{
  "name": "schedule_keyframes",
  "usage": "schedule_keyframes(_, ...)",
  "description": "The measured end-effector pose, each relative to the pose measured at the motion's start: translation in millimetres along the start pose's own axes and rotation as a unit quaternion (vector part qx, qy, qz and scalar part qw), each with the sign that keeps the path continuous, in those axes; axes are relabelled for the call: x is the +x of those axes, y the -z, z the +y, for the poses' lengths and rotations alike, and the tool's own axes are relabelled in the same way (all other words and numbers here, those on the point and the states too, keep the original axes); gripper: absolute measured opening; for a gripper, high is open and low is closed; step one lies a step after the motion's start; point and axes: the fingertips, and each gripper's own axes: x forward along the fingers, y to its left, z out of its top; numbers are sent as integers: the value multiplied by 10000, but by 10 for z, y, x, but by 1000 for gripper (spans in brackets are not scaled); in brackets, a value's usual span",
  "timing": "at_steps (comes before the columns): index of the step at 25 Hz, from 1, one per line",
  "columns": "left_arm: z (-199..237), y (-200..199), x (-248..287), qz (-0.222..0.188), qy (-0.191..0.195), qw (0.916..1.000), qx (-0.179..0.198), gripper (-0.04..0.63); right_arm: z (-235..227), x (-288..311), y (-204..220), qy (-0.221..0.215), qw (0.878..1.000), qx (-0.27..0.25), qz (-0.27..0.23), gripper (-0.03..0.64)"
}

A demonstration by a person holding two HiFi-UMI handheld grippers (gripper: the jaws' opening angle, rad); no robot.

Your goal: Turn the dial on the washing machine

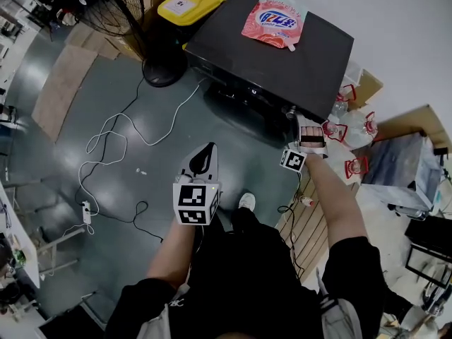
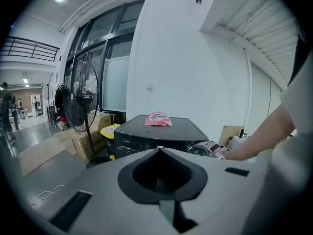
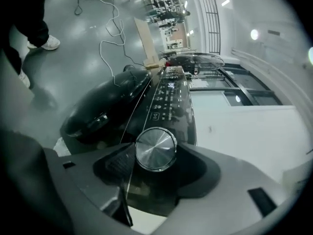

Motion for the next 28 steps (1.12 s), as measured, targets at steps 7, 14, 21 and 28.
schedule_keyframes(7,109,53,-33,109,-34,9999,55,12,-38,34,27,212,9870,1188,1066,273)
schedule_keyframes(14,157,35,-42,97,-16,9999,43,12,-27,27,23,169,9826,1349,1262,273)
schedule_keyframes(21,211,22,-49,104,-51,9999,22,12,-16,72,49,149,9743,1637,1538,273)
schedule_keyframes(28,266,-15,-80,41,-77,10000,-12,12,23,129,49,47,9460,2538,2019,272)
